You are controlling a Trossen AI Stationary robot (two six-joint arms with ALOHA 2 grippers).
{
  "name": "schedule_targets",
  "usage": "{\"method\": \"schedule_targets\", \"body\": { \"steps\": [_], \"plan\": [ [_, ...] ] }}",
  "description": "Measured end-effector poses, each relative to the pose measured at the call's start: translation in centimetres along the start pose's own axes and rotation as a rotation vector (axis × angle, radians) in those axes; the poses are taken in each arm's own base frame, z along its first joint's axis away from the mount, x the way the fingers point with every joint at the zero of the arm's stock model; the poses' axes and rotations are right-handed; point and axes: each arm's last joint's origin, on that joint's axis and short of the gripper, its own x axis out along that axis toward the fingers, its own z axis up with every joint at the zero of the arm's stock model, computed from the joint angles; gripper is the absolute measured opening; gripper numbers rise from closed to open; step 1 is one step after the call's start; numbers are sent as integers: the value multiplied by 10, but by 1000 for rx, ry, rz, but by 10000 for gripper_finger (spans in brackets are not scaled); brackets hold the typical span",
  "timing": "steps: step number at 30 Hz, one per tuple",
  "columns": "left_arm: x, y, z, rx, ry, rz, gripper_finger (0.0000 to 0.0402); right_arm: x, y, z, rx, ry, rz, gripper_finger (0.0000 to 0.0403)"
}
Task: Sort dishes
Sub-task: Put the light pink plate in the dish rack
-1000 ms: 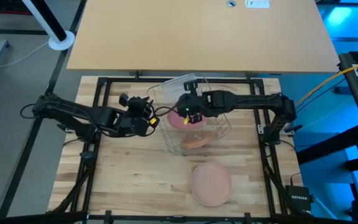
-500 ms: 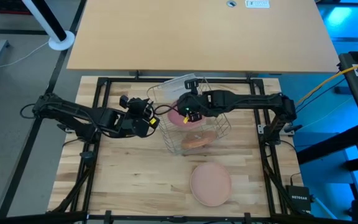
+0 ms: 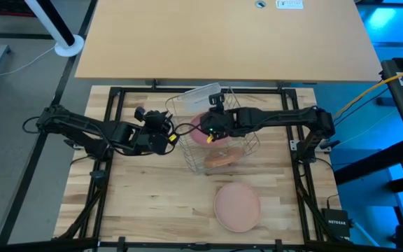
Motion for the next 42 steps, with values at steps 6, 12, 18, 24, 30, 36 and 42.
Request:
{"method": "schedule_targets", "body": {
  "steps": [6,12,18,24,30,36,42],
  "plan": [
    [0,-2,-1,-4,37,-50,82,2,5,-1,-10,22,-33,6],
    [0,-2,-2,-59,61,-80,82,-5,-3,0,16,-30,-55,6],
    [-3,-9,-6,-277,226,-232,82,-5,-3,0,20,-33,-59,6],
    [5,-8,-7,-376,322,-268,82,-6,-3,1,26,-39,-64,6],
    [13,-10,-6,-449,541,-439,82,-6,-4,1,29,-43,-63,6],
    [19,-2,-8,-299,635,-525,82,-6,-4,1,30,-43,-64,6],
    [18,39,-3,-143,643,-472,68,-6,-4,1,29,-42,-63,6]
  ]
}}
